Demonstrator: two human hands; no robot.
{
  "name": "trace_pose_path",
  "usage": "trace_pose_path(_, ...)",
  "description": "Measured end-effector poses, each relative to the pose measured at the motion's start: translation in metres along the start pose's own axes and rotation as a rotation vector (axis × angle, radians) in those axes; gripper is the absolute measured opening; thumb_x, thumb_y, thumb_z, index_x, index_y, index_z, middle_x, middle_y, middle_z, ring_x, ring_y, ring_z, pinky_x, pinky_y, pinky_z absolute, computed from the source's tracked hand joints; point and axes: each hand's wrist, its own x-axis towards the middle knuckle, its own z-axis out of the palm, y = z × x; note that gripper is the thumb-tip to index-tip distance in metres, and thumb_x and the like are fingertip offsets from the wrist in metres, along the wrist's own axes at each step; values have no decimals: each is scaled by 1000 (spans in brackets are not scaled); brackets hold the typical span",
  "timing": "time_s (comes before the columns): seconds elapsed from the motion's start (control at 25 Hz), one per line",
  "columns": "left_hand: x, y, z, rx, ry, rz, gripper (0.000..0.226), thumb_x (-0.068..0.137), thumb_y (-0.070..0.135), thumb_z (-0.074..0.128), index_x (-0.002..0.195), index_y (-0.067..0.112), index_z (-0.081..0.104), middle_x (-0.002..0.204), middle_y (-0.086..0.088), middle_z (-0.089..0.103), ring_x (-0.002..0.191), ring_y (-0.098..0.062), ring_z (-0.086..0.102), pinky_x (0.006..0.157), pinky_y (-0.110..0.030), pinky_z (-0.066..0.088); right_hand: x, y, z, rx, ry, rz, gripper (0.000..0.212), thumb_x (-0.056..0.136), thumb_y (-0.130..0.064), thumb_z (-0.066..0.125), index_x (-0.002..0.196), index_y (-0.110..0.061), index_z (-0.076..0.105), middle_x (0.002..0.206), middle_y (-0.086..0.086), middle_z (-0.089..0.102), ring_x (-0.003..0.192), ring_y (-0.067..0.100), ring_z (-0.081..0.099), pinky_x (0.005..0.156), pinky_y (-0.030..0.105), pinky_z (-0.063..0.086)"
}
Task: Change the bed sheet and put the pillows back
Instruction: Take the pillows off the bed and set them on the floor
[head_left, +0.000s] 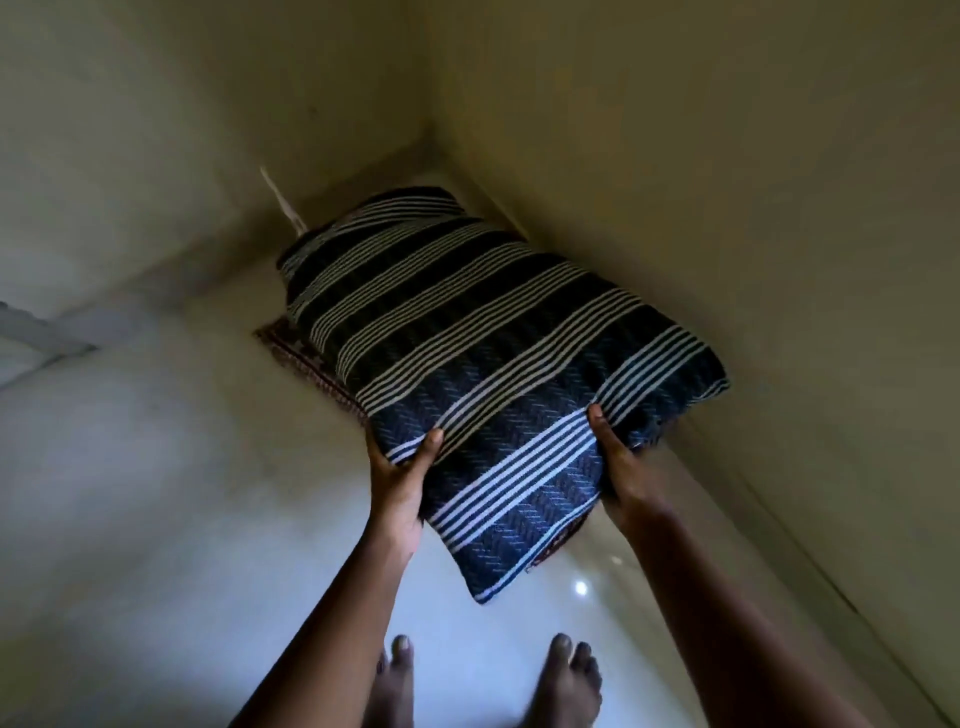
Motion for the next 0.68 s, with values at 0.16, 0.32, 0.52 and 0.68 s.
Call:
trace_pose_path(0.16, 38, -141, -18, 133, 48, -71, 81, 75, 8, 75, 139, 28, 30, 141, 1, 44, 124, -20, 49, 105, -41, 41, 72, 117, -67, -167, 269, 43, 49, 87, -21, 62, 131, -5, 48, 134, 12, 53, 117, 24, 54, 106, 41, 40)
trace_pose_path(0.32, 39, -163, -22, 159, 34, -16, 82, 80, 8, 69, 144, 30, 23, 143, 3, 41, 124, -15, 49, 104, -35, 40, 84, 132, -79, -149, 352, 92, 50, 86, -27, 64, 129, -7, 49, 126, 7, 57, 113, 25, 55, 104, 39, 42)
trace_pose_path(0.52, 43, -124, -34, 140, 110, -160, 82, 78, 56, 60, 143, 48, 11, 156, 3, 19, 141, -26, 24, 110, -58, 22, 0, 142, -17, -880, 407, -396, 60, 90, -34, 56, 143, -23, 32, 148, 6, 32, 136, 23, 31, 111, 31, 25)
trace_pose_path(0.68, 101, -115, -50, 68, 232, -106, 87, 76, 76, 45, 143, 49, -4, 158, 4, 2, 143, -31, 13, 108, -64, 20, 30, 174, 14, -1543, -26, -841, 68, 86, -64, 40, 146, -38, 21, 157, 3, 12, 145, 29, 4, 111, 57, 3)
